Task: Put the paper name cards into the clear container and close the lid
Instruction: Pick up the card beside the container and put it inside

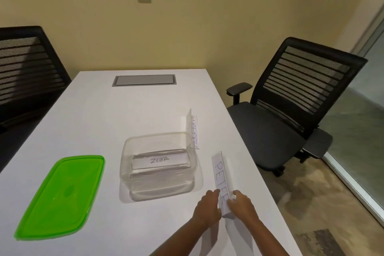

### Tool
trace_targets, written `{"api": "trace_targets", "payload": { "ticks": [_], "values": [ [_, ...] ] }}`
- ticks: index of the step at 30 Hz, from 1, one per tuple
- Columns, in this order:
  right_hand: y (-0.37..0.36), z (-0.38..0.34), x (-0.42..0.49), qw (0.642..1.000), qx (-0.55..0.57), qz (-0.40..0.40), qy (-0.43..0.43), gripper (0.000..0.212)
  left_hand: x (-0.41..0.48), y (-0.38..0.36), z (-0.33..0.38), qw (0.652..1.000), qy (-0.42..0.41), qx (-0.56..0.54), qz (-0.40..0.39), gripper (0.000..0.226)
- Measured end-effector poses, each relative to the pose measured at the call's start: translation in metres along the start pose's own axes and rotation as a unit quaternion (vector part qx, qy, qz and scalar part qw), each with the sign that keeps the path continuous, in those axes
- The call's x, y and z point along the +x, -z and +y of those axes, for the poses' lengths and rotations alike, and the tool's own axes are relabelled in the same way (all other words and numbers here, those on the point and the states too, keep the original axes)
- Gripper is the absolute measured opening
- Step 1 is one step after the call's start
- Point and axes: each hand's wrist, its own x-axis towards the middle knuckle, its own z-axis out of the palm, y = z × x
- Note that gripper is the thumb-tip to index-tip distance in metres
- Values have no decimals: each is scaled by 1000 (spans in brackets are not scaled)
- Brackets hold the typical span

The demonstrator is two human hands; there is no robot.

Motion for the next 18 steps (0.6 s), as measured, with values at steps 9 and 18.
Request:
{"api": "trace_targets", "payload": {
  "ticks": [9, 18],
  "values": [
    [-9, 10, -11, 1000, 6, -8, 27, 45, -2, -11, 13, 845, 247, -473, -24, 13],
    [-15, 6, -16, 999, 26, -31, 29, 51, 5, -18, 25, 716, 330, -614, 36, 24]
  ]
}}
